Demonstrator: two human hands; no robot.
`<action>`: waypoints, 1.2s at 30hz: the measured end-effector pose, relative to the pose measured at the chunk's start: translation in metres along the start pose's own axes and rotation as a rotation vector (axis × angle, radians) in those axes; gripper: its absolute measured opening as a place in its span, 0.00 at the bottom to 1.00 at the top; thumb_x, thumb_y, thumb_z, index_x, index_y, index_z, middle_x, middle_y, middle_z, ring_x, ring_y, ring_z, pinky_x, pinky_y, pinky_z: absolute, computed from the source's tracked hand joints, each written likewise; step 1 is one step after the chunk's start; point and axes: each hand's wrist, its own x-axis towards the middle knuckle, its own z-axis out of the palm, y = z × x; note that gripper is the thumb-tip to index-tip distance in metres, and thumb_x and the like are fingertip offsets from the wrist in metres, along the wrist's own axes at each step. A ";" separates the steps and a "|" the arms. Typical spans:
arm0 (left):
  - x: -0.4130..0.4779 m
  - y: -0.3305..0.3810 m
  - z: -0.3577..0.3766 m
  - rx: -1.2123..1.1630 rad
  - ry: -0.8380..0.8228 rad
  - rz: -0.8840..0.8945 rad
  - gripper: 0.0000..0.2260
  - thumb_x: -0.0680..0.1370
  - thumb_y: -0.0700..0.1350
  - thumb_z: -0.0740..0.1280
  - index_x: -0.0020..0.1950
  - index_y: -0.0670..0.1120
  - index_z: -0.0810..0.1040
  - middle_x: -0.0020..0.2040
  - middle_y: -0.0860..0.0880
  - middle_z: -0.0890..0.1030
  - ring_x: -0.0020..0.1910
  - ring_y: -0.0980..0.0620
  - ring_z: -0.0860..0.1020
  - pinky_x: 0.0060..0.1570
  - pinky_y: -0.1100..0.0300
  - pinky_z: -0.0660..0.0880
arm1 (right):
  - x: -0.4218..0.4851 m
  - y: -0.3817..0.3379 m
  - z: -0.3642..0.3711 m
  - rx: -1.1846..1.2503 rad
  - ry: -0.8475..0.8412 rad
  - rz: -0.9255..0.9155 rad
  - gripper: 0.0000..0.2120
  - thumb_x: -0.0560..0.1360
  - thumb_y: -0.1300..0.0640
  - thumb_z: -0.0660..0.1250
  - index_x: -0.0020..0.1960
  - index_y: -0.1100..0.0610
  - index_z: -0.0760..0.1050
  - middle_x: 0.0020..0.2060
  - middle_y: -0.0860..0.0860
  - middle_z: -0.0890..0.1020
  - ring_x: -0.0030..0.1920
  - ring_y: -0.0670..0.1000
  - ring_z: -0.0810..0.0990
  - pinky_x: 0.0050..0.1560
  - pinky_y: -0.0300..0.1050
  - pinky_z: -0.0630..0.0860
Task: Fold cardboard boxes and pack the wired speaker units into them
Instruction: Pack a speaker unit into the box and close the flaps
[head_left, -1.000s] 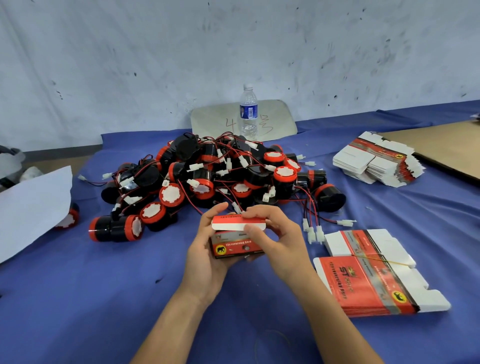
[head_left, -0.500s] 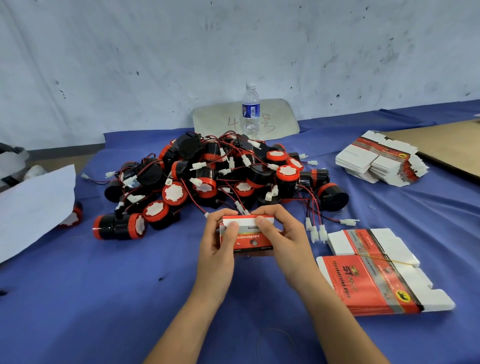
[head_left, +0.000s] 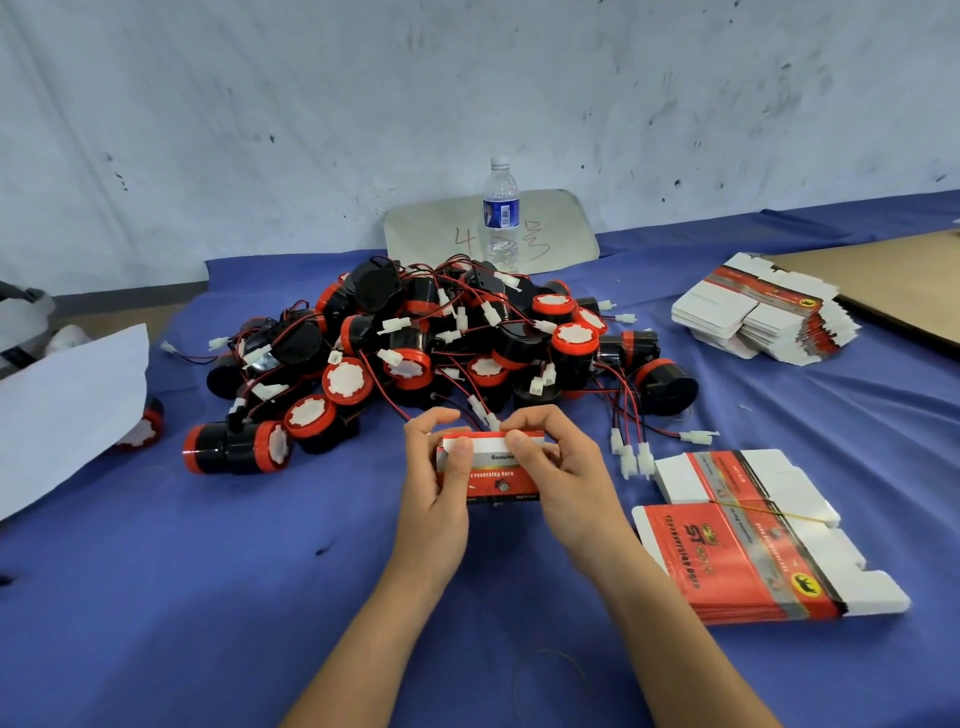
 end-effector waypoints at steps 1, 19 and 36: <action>0.001 0.000 -0.001 -0.008 -0.008 -0.010 0.09 0.78 0.53 0.57 0.57 0.58 0.69 0.51 0.57 0.74 0.44 0.64 0.77 0.41 0.68 0.75 | 0.000 0.001 0.000 -0.001 0.000 0.000 0.07 0.79 0.64 0.63 0.47 0.54 0.76 0.43 0.49 0.79 0.43 0.50 0.78 0.42 0.47 0.77; -0.002 -0.002 -0.004 0.125 0.080 0.107 0.06 0.80 0.50 0.56 0.53 0.57 0.72 0.60 0.51 0.72 0.62 0.47 0.73 0.60 0.41 0.72 | 0.000 0.001 -0.001 -0.013 -0.032 -0.044 0.09 0.76 0.65 0.67 0.44 0.52 0.80 0.45 0.54 0.81 0.46 0.47 0.79 0.43 0.40 0.77; -0.002 0.003 0.001 -0.121 0.210 -0.036 0.04 0.77 0.49 0.63 0.51 0.52 0.72 0.45 0.57 0.77 0.40 0.64 0.78 0.35 0.69 0.75 | -0.003 0.004 0.003 0.094 -0.114 0.049 0.08 0.78 0.65 0.63 0.50 0.55 0.78 0.44 0.49 0.82 0.47 0.48 0.82 0.44 0.42 0.80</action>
